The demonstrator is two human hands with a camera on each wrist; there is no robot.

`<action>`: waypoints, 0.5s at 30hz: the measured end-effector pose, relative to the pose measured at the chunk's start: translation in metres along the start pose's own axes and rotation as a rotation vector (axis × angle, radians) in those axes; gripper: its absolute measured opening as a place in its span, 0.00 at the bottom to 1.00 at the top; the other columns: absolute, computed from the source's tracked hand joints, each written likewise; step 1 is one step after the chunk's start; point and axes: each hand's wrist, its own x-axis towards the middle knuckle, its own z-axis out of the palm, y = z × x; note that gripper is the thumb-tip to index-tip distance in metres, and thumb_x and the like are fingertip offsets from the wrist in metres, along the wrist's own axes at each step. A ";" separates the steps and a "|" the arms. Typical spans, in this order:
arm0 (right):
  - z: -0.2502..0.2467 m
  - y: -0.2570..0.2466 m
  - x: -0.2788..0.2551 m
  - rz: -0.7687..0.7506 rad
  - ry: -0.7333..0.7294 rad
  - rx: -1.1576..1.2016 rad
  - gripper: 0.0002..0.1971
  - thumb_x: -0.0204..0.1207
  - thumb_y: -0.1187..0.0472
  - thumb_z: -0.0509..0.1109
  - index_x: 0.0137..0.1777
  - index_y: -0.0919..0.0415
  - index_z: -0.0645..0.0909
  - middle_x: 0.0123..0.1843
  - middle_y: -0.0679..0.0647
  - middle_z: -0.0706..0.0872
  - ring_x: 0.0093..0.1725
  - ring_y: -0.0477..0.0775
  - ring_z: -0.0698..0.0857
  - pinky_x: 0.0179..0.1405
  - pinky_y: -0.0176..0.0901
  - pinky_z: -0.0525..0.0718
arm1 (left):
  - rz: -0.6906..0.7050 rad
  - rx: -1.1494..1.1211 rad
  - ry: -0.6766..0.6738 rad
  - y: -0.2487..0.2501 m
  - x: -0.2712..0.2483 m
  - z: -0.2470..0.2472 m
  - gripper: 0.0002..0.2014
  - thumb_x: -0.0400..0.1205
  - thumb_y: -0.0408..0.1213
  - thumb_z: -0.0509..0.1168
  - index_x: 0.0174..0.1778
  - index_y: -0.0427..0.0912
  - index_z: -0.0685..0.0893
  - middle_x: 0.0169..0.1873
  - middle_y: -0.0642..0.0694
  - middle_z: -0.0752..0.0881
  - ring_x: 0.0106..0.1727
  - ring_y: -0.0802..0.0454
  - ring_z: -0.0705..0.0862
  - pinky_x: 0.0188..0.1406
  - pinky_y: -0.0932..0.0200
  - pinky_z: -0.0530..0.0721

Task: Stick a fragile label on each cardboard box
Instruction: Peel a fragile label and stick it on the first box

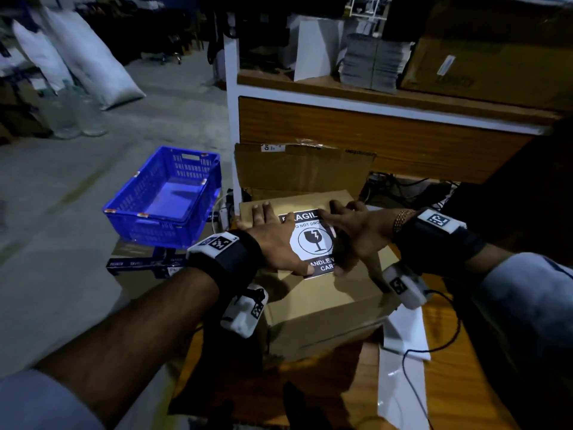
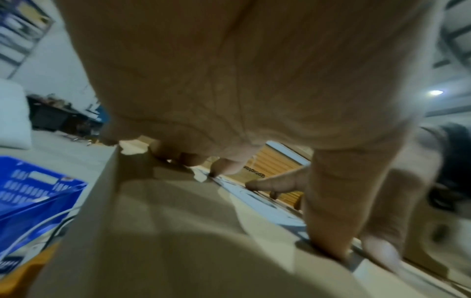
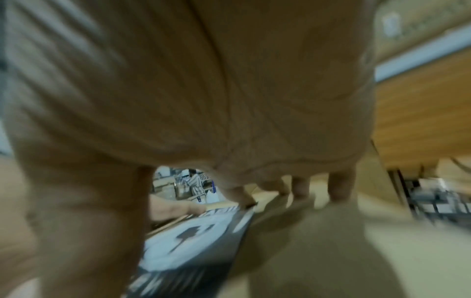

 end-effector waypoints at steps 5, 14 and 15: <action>0.020 -0.007 0.001 0.011 0.089 0.123 0.67 0.56 0.17 0.59 0.91 0.44 0.34 0.93 0.53 0.35 0.90 0.71 0.39 0.85 0.81 0.47 | 0.001 0.006 -0.021 0.000 -0.001 0.000 0.72 0.66 0.77 0.73 0.89 0.51 0.31 0.85 0.32 0.25 0.86 0.29 0.26 0.81 0.19 0.38; 0.014 0.024 -0.023 -0.061 0.036 0.286 0.55 0.78 0.43 0.78 0.92 0.38 0.39 0.93 0.45 0.36 0.92 0.59 0.38 0.88 0.64 0.44 | 0.010 0.027 -0.005 -0.003 0.001 0.001 0.72 0.64 0.79 0.72 0.89 0.53 0.31 0.86 0.34 0.27 0.87 0.30 0.29 0.80 0.17 0.40; 0.018 0.019 -0.021 -0.059 0.057 0.296 0.56 0.77 0.38 0.77 0.92 0.39 0.39 0.93 0.45 0.36 0.92 0.59 0.37 0.88 0.65 0.43 | 0.008 0.017 -0.009 -0.004 0.002 0.002 0.72 0.64 0.79 0.73 0.89 0.54 0.31 0.86 0.34 0.26 0.87 0.30 0.28 0.79 0.17 0.39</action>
